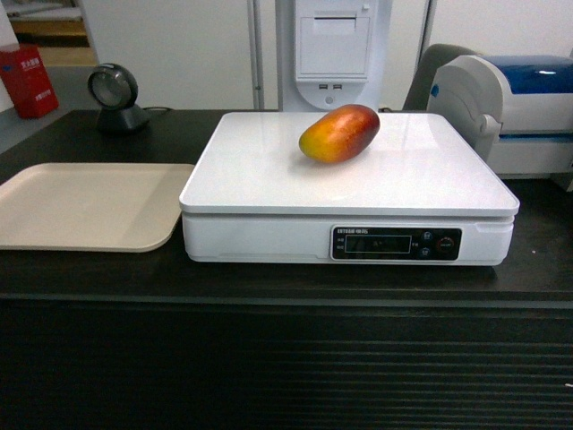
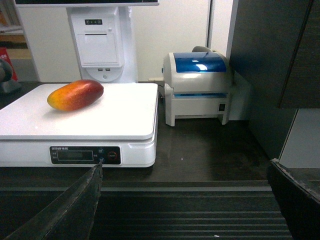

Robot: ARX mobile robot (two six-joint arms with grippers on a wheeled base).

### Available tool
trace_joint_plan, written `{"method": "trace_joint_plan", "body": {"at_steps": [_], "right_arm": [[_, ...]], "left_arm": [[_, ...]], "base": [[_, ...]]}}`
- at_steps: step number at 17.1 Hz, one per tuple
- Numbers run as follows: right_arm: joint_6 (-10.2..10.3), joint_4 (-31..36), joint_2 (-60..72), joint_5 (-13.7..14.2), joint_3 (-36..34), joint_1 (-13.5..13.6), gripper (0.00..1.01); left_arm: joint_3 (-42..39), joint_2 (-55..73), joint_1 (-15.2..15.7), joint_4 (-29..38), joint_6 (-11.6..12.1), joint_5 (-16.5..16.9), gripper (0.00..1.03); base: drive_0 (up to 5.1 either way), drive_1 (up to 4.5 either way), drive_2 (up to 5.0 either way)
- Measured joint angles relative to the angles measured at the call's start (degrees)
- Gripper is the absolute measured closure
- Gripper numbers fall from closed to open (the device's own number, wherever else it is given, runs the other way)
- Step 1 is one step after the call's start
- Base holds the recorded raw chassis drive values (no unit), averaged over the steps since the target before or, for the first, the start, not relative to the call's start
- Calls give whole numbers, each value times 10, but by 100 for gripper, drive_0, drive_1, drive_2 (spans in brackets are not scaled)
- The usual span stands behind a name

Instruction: Place dark red mango on scale at checkout

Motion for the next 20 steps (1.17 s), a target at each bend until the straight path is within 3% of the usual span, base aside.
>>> {"method": "trace_joint_plan", "body": {"at_steps": [2,8,20], "right_arm": [[0,0,0,0,0,0,3],[0,0,0,0,0,0,3],[0,0,0,0,0,0,3]], "left_arm": [[-51,-31,-1,13,0,0,101],[-140,-123,0,14,1,0,101],[-208,-267,0,-56,1,0,101]], "base": [[0,0,0],[0,0,0],[0,0,0]]}}
